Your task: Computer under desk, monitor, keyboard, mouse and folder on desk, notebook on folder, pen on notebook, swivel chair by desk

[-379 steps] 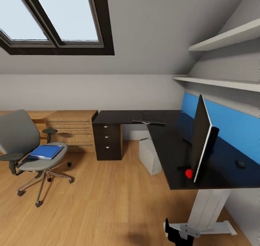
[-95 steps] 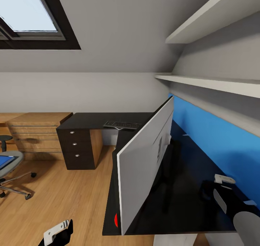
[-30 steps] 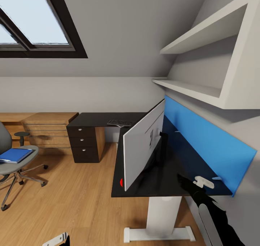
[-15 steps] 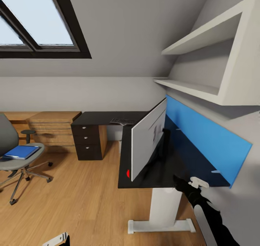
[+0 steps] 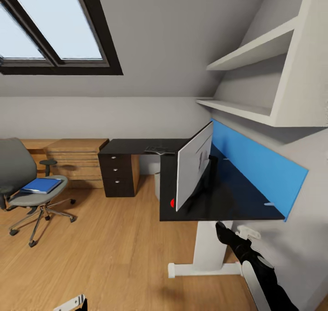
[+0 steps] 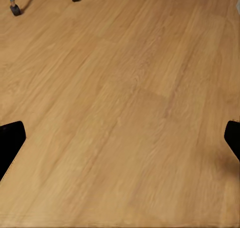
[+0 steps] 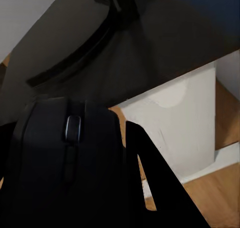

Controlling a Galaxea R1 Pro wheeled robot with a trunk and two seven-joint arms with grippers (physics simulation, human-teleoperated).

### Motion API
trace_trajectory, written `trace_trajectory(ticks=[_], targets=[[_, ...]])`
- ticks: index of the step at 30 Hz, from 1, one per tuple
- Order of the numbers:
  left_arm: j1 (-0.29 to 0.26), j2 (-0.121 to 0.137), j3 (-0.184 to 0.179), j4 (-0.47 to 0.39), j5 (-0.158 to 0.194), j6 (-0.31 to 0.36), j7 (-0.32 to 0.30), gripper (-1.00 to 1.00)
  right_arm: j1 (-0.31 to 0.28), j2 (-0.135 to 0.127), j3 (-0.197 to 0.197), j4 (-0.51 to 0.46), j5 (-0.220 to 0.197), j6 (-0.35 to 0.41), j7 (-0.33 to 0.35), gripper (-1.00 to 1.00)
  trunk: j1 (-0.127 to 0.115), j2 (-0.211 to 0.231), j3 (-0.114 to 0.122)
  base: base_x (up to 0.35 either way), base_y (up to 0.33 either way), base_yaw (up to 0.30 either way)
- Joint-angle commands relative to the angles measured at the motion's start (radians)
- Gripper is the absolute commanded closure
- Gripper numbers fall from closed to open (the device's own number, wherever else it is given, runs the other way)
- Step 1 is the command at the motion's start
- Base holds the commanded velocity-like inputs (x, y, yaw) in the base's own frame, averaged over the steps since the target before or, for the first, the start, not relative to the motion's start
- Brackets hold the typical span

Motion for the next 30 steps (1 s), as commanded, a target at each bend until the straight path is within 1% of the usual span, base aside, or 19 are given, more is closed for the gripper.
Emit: trace_trajectory(ticks=[1,3,5,9,10,11,12,14,15,17,18,19,20,21,23,24,25,27,30], targets=[[0.0,0.002,-0.005,-0.001,0.01,-0.007,0.006,-1.0,-0.001,0.0,0.008,0.003,-0.012,0.004,-0.009,1.0,0.0,-0.001,-0.001,-0.304,0.137,0.0],[0.0,0.002,-0.005,-0.001,0.01,-0.007,0.006,-1.0,-0.001,0.0,0.018,0.007,-0.011,0.003,-0.01,1.0,0.0,-0.001,-0.001,-0.304,0.136,0.0],[0.0,0.002,-0.005,-0.001,0.01,-0.007,0.007,-1.0,-0.001,0.0,0.039,0.016,-0.01,-0.005,-0.01,1.0,0.0,-0.001,-0.001,-0.304,0.136,0.003],[0.0,0.002,-0.005,0.0,0.01,-0.006,0.007,-1.0,-0.001,0.0,0.109,0.059,-0.009,-0.065,-0.013,1.0,0.0,-0.001,-0.001,-0.307,0.132,0.09],[0.0,0.002,-0.005,0.0,0.01,-0.006,0.008,-1.0,-0.001,0.0,0.138,0.08,-0.009,-0.095,-0.019,1.0,0.0,-0.001,-0.001,-0.31,0.129,0.188],[0.0,0.002,-0.005,0.0,0.01,-0.006,0.008,-1.0,-0.001,0.0,0.153,0.091,-0.009,-0.11,-0.023,1.0,0.0,-0.001,-0.001,-0.31,0.129,0.203],[0.0,0.002,-0.005,0.0,0.01,-0.006,0.008,-1.0,-0.001,0.001,0.184,0.115,-0.009,-0.144,-0.036,1.0,0.0,-0.001,-0.002,-0.311,0.132,0.224],[0.0,0.002,-0.005,0.001,0.01,-0.006,0.008,-1.0,-0.001,0.001,0.216,0.14,-0.009,-0.181,-0.051,1.0,0.0,-0.001,-0.003,-0.31,0.141,0.234],[0.0,0.002,-0.005,0.001,0.01,-0.007,0.009,-1.0,-0.001,0.001,0.248,0.169,-0.009,-0.221,-0.066,1.0,0.0,-0.001,-0.003,-0.301,0.169,0.246],[0.0,0.002,-0.005,0.001,0.011,-0.008,0.008,-1.0,-0.001,0.002,0.297,0.216,-0.009,-0.289,-0.082,1.0,0.0,-0.001,-0.005,-0.288,0.191,0.251],[0.0,0.002,-0.005,0.001,0.011,-0.008,0.008,-1.0,-0.001,0.002,0.312,0.233,-0.009,-0.313,-0.086,1.0,0.0,-0.001,-0.005,-0.273,0.211,0.255],[0.0,0.002,-0.005,0.001,0.011,-0.009,0.008,-1.0,-0.001,0.009,0.34,0.267,-0.009,-0.364,-0.091,1.0,0.0,-0.001,-0.006,-0.244,0.237,0.257],[0.0,0.003,-0.005,0.001,0.012,-0.009,0.009,-1.0,-0.001,0.015,0.352,0.284,-0.008,-0.39,-0.093,1.0,0.0,-0.001,-0.007,-0.223,0.251,0.258],[0.0,0.003,-0.004,0.001,0.012,-0.009,0.009,-1.0,-0.002,0.029,0.37,0.318,-0.008,-0.439,-0.095,1.0,0.0,-0.001,-0.008,-0.16,0.276,0.258],[0.0,0.003,-0.004,0.001,0.012,-0.01,0.009,-1.0,-0.002,0.045,0.381,0.349,-0.004,-0.48,-0.097,1.0,0.0,-0.001,-0.009,-0.116,0.292,0.258],[0.0,0.003,-0.004,0.001,0.012,-0.01,0.009,-1.0,-0.002,0.061,0.388,0.377,0.007,-0.513,-0.098,1.0,0.0,-0.001,-0.01,-0.066,0.31,0.256],[0.0,0.002,-0.004,0.001,0.011,-0.01,0.007,-1.0,-0.002,0.073,0.393,0.4,0.024,-0.536,-0.099,1.0,0.0,-0.001,-0.011,-0.019,0.318,0.254],[0.0,0.001,-0.005,0.001,0.011,-0.009,0.006,-1.0,-0.002,0.082,0.396,0.418,0.049,-0.55,-0.1,1.0,0.0,-0.001,-0.013,0.028,0.319,0.252],[0.0,0.0,-0.005,0.001,0.011,-0.009,0.004,-1.0,-0.002,0.103,0.399,0.442,0.119,-0.569,-0.102,1.0,0.0,-0.001,-0.015,0.114,0.314,0.246]])
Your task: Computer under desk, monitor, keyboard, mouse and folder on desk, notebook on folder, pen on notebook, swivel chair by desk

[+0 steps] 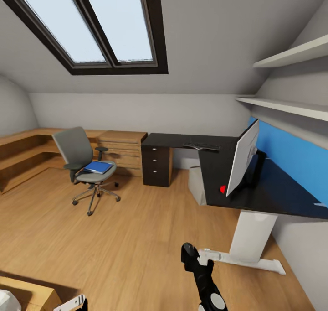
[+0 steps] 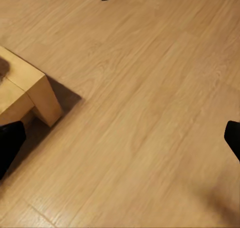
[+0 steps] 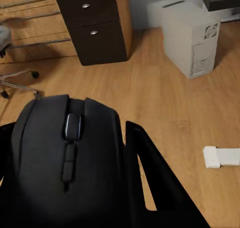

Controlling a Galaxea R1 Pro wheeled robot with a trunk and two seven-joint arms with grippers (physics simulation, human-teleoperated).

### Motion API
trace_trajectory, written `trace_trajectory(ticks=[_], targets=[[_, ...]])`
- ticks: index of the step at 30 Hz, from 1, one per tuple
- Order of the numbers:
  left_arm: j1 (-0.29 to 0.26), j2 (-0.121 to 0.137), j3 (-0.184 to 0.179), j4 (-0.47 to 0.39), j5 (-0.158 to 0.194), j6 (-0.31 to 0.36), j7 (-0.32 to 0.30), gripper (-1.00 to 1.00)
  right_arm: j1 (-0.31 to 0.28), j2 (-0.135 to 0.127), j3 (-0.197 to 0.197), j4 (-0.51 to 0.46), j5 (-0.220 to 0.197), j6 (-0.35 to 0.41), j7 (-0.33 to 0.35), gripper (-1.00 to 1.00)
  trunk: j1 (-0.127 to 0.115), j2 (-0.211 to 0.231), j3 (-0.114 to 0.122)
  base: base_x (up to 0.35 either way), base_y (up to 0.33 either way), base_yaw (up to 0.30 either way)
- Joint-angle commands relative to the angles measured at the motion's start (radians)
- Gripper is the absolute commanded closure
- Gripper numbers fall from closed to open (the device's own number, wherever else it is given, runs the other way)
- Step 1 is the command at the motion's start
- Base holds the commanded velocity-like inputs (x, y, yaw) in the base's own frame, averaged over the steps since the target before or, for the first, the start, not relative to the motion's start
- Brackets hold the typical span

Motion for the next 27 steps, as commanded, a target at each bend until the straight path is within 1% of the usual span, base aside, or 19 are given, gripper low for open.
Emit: trace_trajectory(ticks=[1,2,3,6,7,13,14,16,19,27], targets=[[0.0,0.001,-0.006,-0.001,0.01,-0.007,0.005,-1.0,-0.001,0.006,0.005,0.005,0.011,-0.009,-0.007,1.0,0.0,-0.001,-0.002,0.159,0.309,0.241],[0.0,0.001,-0.006,-0.001,0.01,-0.007,0.005,-1.0,-0.001,0.008,0.005,0.007,0.019,-0.011,-0.007,1.0,0.0,-0.001,-0.003,0.169,0.307,0.24],[0.0,0.001,-0.006,-0.001,0.01,-0.007,0.004,-1.0,-0.001,0.014,0.005,0.015,0.041,-0.014,-0.007,1.0,0.0,-0.001,-0.004,0.207,0.292,0.238],[0.0,0.001,-0.008,0.001,0.01,-0.006,0.004,-1.0,-0.001,0.016,0.007,0.019,0.049,-0.02,-0.007,1.0,0.0,-0.001,-0.006,0.232,0.271,0.235],[0.0,-0.001,-0.014,0.02,0.01,-0.005,0.004,-1.0,-0.001,0.016,0.007,0.021,0.051,-0.051,-0.007,1.0,0.0,-0.001,-0.007,0.269,0.232,0.061],[0.0,-0.001,-0.015,0.024,0.01,-0.004,0.003,-1.0,-0.001,0.016,0.01,0.019,0.05,-0.072,-0.006,1.0,0.0,-0.001,-0.007,0.285,0.217,0.018],[0.0,-0.001,-0.015,0.024,0.01,-0.004,0.003,-1.0,-0.001,0.016,0.011,0.019,0.05,-0.09,-0.006,1.0,0.0,-0.001,-0.007,0.299,0.195,0.003],[0.0,-0.001,-0.016,0.024,0.009,-0.004,0.002,-1.0,-0.001,0.019,0.015,0.019,0.049,-0.169,-0.005,1.0,0.0,-0.001,-0.007,0.316,0.136,0.001],[0.0,-0.001,-0.017,0.024,0.009,-0.004,0.001,-1.0,-0.001,0.022,0.015,0.019,0.048,-0.189,-0.004,1.0,0.0,-0.001,-0.007,0.326,0.062,0.0],[0.0,-0.001,-0.018,0.025,0.009,-0.004,0.001,-1.0,-0.001,0.023,0.015,0.02,0.05,-0.2,-0.001,1.0,0.0,-0.001,-0.007,0.332,0.011,0.0]])
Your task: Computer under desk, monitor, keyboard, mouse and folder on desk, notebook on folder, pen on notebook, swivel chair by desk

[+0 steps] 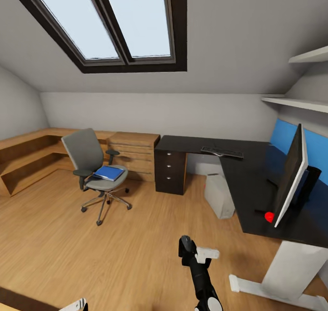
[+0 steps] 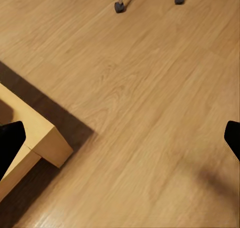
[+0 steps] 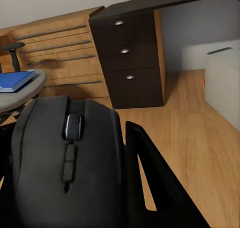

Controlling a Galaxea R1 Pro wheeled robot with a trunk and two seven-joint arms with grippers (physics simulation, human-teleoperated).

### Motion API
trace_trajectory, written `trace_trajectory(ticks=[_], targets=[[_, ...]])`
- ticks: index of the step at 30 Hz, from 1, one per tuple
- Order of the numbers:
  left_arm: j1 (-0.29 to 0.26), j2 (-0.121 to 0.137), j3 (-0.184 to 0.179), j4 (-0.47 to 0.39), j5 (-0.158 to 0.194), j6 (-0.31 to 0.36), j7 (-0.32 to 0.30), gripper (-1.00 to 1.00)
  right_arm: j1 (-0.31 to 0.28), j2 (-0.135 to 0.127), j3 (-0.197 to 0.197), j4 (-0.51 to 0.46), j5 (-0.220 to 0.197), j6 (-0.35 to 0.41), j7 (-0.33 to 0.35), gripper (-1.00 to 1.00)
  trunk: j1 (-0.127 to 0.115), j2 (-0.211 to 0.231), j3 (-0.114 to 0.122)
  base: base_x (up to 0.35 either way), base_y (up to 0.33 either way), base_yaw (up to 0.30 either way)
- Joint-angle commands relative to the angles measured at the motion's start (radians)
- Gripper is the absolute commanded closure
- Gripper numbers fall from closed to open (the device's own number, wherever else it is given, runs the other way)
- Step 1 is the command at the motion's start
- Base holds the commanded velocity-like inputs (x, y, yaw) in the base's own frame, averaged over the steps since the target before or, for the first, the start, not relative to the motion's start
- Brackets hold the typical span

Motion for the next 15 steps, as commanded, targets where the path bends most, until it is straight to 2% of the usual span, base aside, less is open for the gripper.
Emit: trace_trajectory(ticks=[1,15], targets=[[0.0,0.001,-0.005,-0.001,0.01,-0.007,0.006,-1.0,-0.001,-0.001,0.004,0.0,-0.007,-0.005,-0.007,1.0,0.001,-0.001,-0.001,0.333,0.001,0.0],[0.0,0.004,0.002,-0.001,0.013,-0.008,0.007,-1.0,-0.002,0.002,0.002,0.018,-0.006,-0.023,-0.011,1.0,0.001,-0.001,-0.001,0.334,0.003,0.0]])
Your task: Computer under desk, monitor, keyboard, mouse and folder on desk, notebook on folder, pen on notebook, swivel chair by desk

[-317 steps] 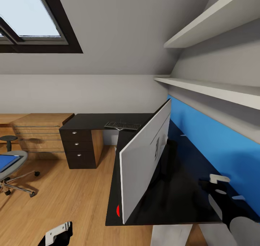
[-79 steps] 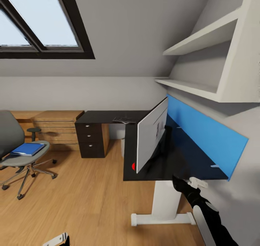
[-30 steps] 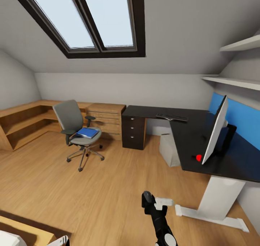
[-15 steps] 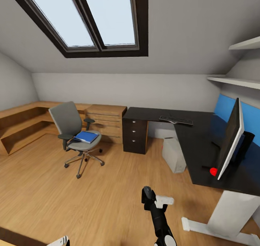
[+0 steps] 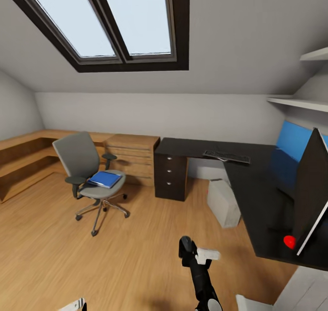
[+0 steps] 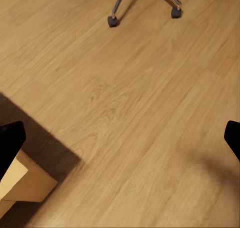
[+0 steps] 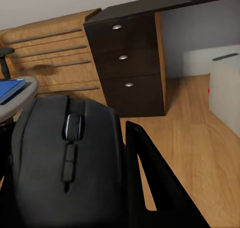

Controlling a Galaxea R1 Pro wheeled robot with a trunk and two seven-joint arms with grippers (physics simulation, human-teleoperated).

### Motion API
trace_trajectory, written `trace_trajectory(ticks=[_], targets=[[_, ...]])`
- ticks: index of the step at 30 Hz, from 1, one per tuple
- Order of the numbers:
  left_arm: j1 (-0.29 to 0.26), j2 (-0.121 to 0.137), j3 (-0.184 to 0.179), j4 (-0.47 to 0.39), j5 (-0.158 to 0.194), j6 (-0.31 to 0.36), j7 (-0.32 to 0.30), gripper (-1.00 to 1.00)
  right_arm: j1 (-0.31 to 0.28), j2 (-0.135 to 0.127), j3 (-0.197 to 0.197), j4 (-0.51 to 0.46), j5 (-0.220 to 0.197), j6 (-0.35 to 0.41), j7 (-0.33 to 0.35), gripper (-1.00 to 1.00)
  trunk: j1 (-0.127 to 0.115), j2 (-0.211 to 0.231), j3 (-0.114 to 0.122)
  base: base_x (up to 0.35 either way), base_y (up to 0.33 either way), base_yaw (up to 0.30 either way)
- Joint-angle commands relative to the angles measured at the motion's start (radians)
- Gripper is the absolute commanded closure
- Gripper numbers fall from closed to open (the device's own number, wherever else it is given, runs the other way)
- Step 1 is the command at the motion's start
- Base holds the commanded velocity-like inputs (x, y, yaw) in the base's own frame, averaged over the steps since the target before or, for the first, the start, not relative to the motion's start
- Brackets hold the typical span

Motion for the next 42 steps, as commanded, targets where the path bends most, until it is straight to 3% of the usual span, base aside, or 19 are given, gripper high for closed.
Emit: trace_trajectory(ticks=[1,4,5,6,9,10,13,14,19,24,38,39,42], targets=[[0.0,0.002,-0.004,-0.001,0.011,-0.006,0.006,-1.0,-0.003,0.001,0.004,0.001,-0.008,-0.003,-0.008,1.0,0.001,-0.001,-0.001,0.339,0.056,0.0],[0.0,0.003,-0.003,-0.001,0.011,-0.007,0.006,-1.0,-0.022,0.018,0.003,0.004,-0.009,0.039,-0.009,1.0,0.001,-0.001,-0.001,0.34,0.077,0.0],[0.0,0.003,-0.003,-0.001,0.011,-0.007,0.006,-1.0,-0.056,0.027,0.003,0.004,-0.008,0.097,-0.01,1.0,0.001,-0.001,-0.001,0.34,0.089,0.0],[0.0,0.003,-0.003,0.0,0.011,-0.006,0.006,-1.0,-0.182,0.035,0.002,0.007,-0.01,0.273,-0.019,1.0,0.001,-0.001,-0.001,0.34,0.097,0.0],[0.0,0.003,-0.003,-0.001,0.011,-0.007,0.006,-1.0,-0.301,0.04,0.001,0.015,-0.012,0.435,-0.027,1.0,0.001,-0.001,-0.001,0.34,0.115,0.0],[0.0,0.001,-0.004,-0.001,0.01,-0.008,0.007,-1.0,-0.387,0.042,-0.001,0.019,-0.015,0.552,-0.042,1.0,0.001,-0.001,-0.001,0.183,0.069,0.0],[0.0,0.001,-0.003,-0.002,0.006,-0.011,0.007,-1.0,-0.423,0.042,-0.003,0.02,-0.016,0.621,-0.068,1.0,0.001,-0.001,-0.001,0.086,0.033,0.0],[0.0,0.0,-0.006,-0.004,0.005,-0.013,0.007,-1.0,-0.438,0.041,-0.001,0.026,-0.017,0.716,-0.121,1.0,0.001,-0.001,-0.001,0.27,0.085,0.0],[0.0,-0.002,-0.008,-0.004,0.005,-0.011,0.006,-1.0,-0.433,0.037,-0.002,-0.037,-0.019,0.73,-0.128,1.0,0.001,-0.001,-0.001,0.305,0.087,0.0],[0.0,-0.005,-0.015,-0.004,0.002,-0.011,0.006,-1.0,-0.407,0.034,-0.004,-0.128,-0.018,0.748,-0.128,1.0,-0.018,0.034,0.015,0.318,0.059,0.0],[0.0,-0.005,-0.014,-0.004,0.003,-0.011,0.006,-1.0,-0.379,0.028,-0.006,-0.198,-0.014,0.755,-0.13,1.0,-0.072,0.132,0.059,0.32,0.12,0.0],[0.0,-0.006,-0.014,-0.004,0.003,-0.011,0.006,-1.0,-0.311,0.024,-0.007,-0.339,-0.016,0.757,-0.134,1.0,-0.076,0.139,0.062,0.32,0.128,0.0],[0.0,-0.006,-0.014,-0.004,0.003,-0.011,0.006,-1.0,-0.291,0.018,-0.008,-0.37,-0.016,0.756,-0.141,1.0,-0.087,0.16,0.071,0.32,0.128,0.0]])
